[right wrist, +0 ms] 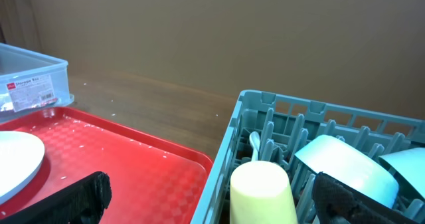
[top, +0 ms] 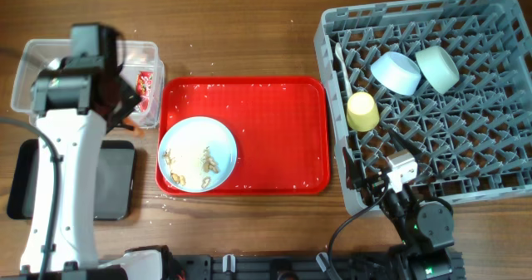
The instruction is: Sort waste into correct bins and load items into the dishwasher rack
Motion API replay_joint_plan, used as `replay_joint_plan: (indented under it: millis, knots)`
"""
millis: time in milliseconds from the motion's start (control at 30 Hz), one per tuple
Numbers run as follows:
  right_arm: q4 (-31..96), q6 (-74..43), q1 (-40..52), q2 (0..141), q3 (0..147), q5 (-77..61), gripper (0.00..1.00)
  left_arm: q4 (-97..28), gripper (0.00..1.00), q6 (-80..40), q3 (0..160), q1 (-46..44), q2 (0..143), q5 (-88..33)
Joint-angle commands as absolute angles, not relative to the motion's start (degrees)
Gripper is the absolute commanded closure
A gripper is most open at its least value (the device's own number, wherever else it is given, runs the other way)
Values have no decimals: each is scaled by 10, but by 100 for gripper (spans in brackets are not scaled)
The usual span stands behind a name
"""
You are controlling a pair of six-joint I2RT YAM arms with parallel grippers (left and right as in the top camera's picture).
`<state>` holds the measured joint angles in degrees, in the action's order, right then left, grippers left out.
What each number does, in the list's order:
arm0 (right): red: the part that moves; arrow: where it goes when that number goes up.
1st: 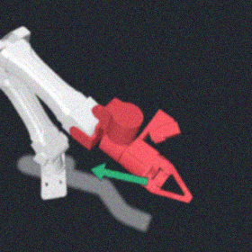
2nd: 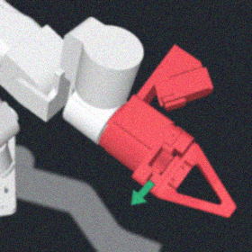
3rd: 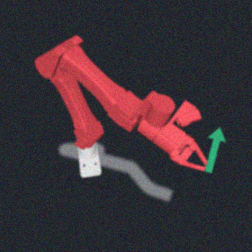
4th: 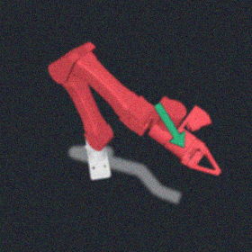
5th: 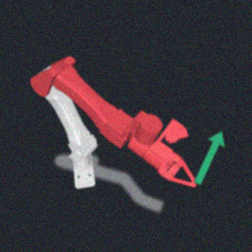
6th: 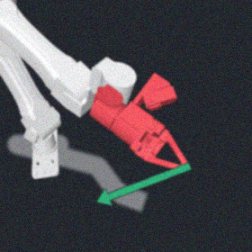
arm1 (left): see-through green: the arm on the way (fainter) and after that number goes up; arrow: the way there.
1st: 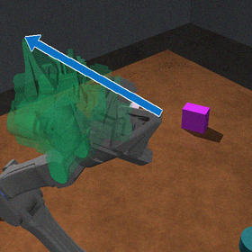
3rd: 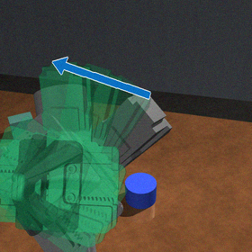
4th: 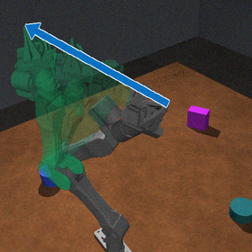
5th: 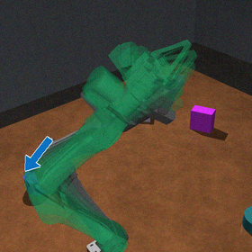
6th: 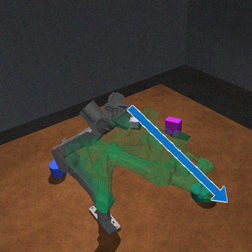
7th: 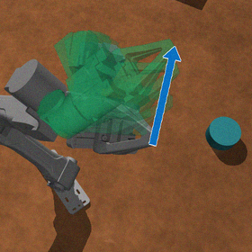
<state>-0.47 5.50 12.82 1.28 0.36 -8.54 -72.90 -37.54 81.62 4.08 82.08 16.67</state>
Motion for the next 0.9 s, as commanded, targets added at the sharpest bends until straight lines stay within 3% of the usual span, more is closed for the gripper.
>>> replay_joint_plan:
  millis: [0,67,100,133,167,200,233,300,367,467,533,667,800,867]
  knots:
    - [-7,60,127,10,3,-90,0,-681,96,-494,670,150,827,170]
    - [-7,60,127,10,3,-90,0,-619,92,-494,601,203,827,160]
    - [-7,60,127,10,3,-90,0,-602,82,-494,581,228,827,148]
    - [-7,60,127,10,3,-90,0,-595,61,-493,570,247,827,141]
    - [-7,60,127,10,3,-90,0,-600,22,-493,569,263,827,131]
    - [-7,60,127,10,3,-90,0,-608,4,-493,569,273,825,106]
    - [-7,60,127,10,3,-90,0,-621,1,-492,573,272,823,82]
    - [-7,60,127,10,3,-90,0,-650,0,-480,593,259,813,62]
    - [-7,60,127,10,3,-90,0,-654,6,-447,613,204,787,24]
    - [-7,60,127,10,3,-90,0,-629,23,-402,614,59,764,0]
    - [-7,60,127,10,3,-90,0,-570,44,-372,609,-121,788,27]
    - [-7,60,127,10,3,-90,0,-517,53,-373,606,-306,879,147]
    - [-7,60,127,10,3,-90,0,-461,57,-373,606,-350,1005,153]
    - [-7,60,127,10,3,-90,0,-436,67,-372,606,-350,1043,153]
